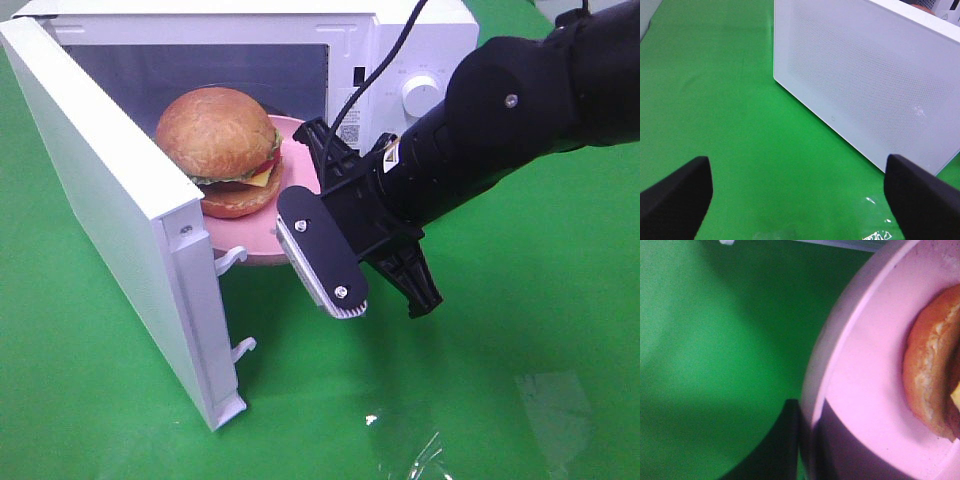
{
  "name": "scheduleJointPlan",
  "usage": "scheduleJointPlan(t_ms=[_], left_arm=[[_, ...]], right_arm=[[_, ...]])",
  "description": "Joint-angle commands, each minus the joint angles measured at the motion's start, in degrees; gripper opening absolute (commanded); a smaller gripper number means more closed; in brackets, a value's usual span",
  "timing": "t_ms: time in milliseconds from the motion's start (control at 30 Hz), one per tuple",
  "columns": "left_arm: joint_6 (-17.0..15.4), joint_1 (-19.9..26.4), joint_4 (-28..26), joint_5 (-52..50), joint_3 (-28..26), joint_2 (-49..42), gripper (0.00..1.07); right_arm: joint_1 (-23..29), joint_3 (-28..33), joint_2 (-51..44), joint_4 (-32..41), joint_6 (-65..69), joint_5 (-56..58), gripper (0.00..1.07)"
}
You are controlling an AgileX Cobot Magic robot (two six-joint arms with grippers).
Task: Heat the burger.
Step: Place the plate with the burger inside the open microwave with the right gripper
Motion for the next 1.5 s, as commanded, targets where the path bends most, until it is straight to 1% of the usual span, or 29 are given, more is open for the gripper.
scheduleJointPlan(t_ms=[33, 100, 267, 333, 533, 800, 1200, 1233, 1267, 1367, 1433, 1500], left_arm=[[-0.1, 0.2, -0.6, -0.5, 0.2, -0.7, 0.85], [-0.1, 0.2, -0.6, -0.5, 0.2, -0.7, 0.85], [-0.1, 0.2, -0.6, -0.5, 0.2, -0.7, 0.85], [-0.1, 0.2, -0.6, -0.5, 0.2, -0.7, 0.85], [-0.1, 0.2, -0.6, -0.5, 0.2, -0.7, 0.85], [-0.1, 0.2, -0.6, -0.5, 0.2, -0.7, 0.85], [-0.1, 0.2, -0.6, -0.5, 0.2, -0.7, 0.85], [-0.1, 0.2, -0.6, -0.5, 0.2, -0.7, 0.85], [-0.1, 0.2, -0.6, -0.5, 0.2, -0.7, 0.85], [-0.1, 0.2, -0.6, -0.5, 0.2, -0.7, 0.85], [-0.1, 0.2, -0.6, -0.5, 0.2, -0.7, 0.85], [-0.1, 0.2, -0.6, -0.5, 0.2, -0.7, 0.85]], right_arm=[[-0.4, -2.2, 0.2, 2.5, -2.8, -2.5, 0.00], [-0.4, -4.1, 1.5, 3.9, -3.6, -1.5, 0.00], [-1.1, -7.1, 3.0, 4.0, -3.6, -0.2, 0.00], [-1.9, -7.8, 3.2, 4.0, -3.6, 0.7, 0.00], [-2.4, -8.7, 4.3, 2.7, -3.4, 0.7, 0.00], [-2.4, -12.7, 7.0, -3.5, 2.2, 0.5, 0.00], [-2.4, -17.0, 11.0, -4.1, 2.9, 1.4, 0.00], [-2.4, -18.0, 11.7, -4.5, 4.1, 1.4, 0.00], [-2.4, -19.0, 12.3, -6.2, 6.6, 1.4, 0.00], [-2.4, -19.5, 12.6, -7.3, 7.7, 1.4, 0.00], [-2.3, -22.3, 14.2, -11.2, 13.2, 2.0, 0.00], [-2.2, -23.0, 14.7, -11.8, 14.1, 2.2, 0.00]])
